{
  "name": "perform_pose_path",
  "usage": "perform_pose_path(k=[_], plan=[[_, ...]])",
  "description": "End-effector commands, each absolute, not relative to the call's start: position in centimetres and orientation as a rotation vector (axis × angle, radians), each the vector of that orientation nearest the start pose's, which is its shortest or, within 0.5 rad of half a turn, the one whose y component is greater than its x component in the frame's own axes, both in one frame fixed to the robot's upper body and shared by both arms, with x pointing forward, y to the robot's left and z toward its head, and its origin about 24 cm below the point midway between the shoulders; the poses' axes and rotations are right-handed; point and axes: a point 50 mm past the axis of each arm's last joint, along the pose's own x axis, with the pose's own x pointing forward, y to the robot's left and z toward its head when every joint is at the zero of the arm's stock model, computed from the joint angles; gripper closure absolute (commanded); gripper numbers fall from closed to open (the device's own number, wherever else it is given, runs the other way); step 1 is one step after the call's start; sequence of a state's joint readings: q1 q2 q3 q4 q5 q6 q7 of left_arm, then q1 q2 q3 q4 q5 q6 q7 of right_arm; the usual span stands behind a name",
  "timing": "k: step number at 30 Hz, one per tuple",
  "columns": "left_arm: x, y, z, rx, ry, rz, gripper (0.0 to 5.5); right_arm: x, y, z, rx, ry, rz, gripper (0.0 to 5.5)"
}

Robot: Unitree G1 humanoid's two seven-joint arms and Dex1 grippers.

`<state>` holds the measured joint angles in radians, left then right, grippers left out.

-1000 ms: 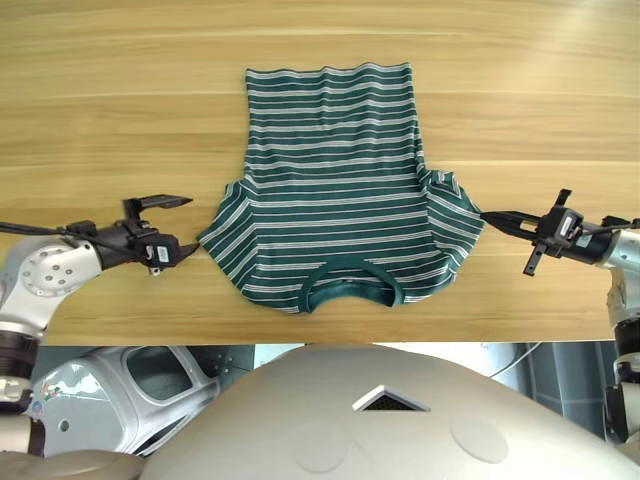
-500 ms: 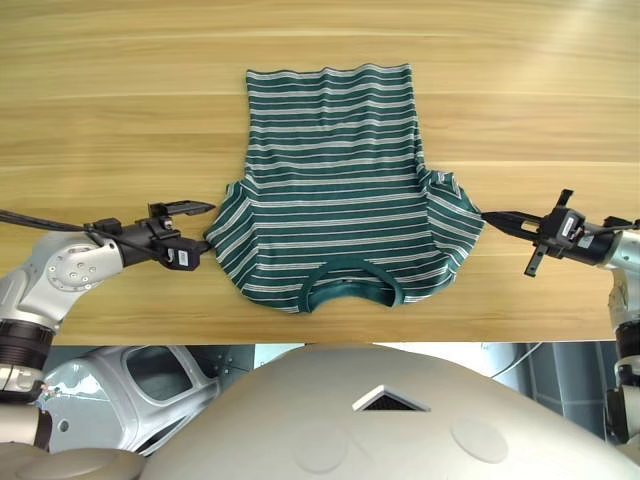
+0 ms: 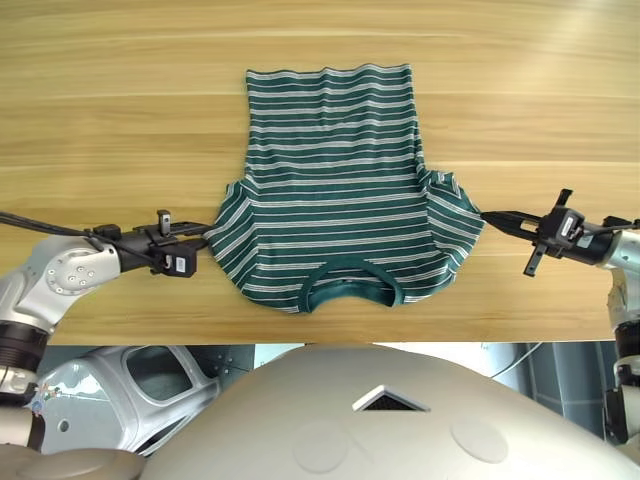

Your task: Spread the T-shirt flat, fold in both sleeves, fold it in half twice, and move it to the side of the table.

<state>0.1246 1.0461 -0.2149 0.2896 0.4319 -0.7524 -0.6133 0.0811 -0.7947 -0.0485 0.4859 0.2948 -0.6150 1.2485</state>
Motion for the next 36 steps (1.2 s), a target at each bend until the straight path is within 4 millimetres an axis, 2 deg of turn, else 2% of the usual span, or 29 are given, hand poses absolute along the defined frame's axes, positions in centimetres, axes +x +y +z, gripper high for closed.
perform_pose_path(k=[1, 3, 14, 20, 27, 31, 36], plan=[[17.2, 29.3, 2.0, 1.354, 0.385, -1.248, 5.1, 18.8, -30.3, 4.2, -0.542, 0.225, 1.072, 5.5], [17.3, 29.5, 1.9, 1.362, 0.389, -1.238, 5.48, 18.9, -30.3, 4.1, -0.543, 0.226, 1.071, 5.5], [17.5, 27.8, 2.6, 1.296, 0.252, -1.251, 5.48, 19.0, -30.4, 4.1, -0.54, 0.218, 1.06, 5.5], [18.2, 26.7, 5.8, 1.228, 0.09, -1.215, 5.48, 19.1, -30.3, 4.2, -0.541, 0.214, 1.062, 5.5], [19.4, 27.2, 8.6, 1.299, 0.037, -1.151, 5.48, 19.1, -30.0, 4.1, -0.536, 0.207, 1.07, 5.5], [19.9, 26.3, 9.2, 1.346, -0.017, -1.157, 5.48, 19.2, -29.7, 4.0, -0.534, 0.202, 1.075, 5.5], [20.9, 23.8, 9.0, 1.386, -0.087, -1.216, 5.48, 19.4, -29.3, 3.9, -0.534, 0.19, 1.086, 5.5]])
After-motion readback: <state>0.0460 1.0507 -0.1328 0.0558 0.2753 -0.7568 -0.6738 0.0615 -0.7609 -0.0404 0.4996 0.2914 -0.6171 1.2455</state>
